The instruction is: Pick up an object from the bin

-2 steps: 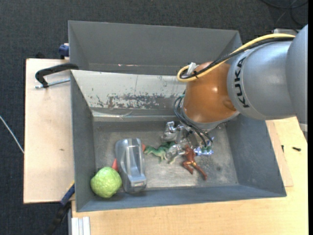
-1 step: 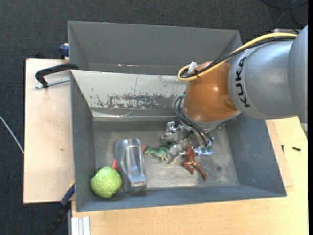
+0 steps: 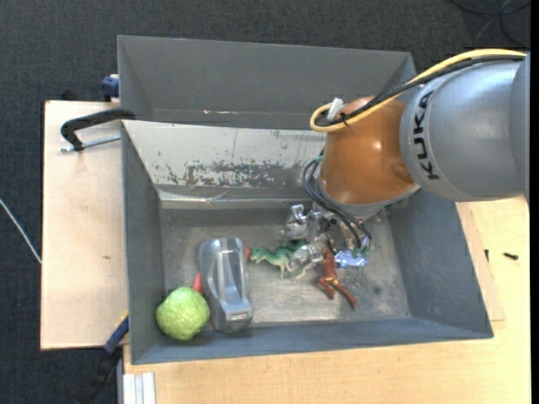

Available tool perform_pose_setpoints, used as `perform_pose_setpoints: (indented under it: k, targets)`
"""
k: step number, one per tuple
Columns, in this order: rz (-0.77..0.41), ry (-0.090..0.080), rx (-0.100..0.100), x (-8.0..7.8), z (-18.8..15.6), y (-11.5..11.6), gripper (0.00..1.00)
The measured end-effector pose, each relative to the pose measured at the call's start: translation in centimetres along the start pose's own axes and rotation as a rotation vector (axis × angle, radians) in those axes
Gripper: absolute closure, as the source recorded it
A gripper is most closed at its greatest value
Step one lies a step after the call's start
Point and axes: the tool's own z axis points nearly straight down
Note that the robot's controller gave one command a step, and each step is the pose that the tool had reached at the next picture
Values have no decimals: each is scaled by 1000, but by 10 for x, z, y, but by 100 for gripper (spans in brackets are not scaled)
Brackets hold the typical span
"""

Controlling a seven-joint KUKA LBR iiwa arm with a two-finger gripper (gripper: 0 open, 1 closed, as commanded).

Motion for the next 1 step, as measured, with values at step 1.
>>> perform_pose_setpoints:
  k: [1]
  targets:
    - [0, -2, 0, -1, -17, 0, 100]
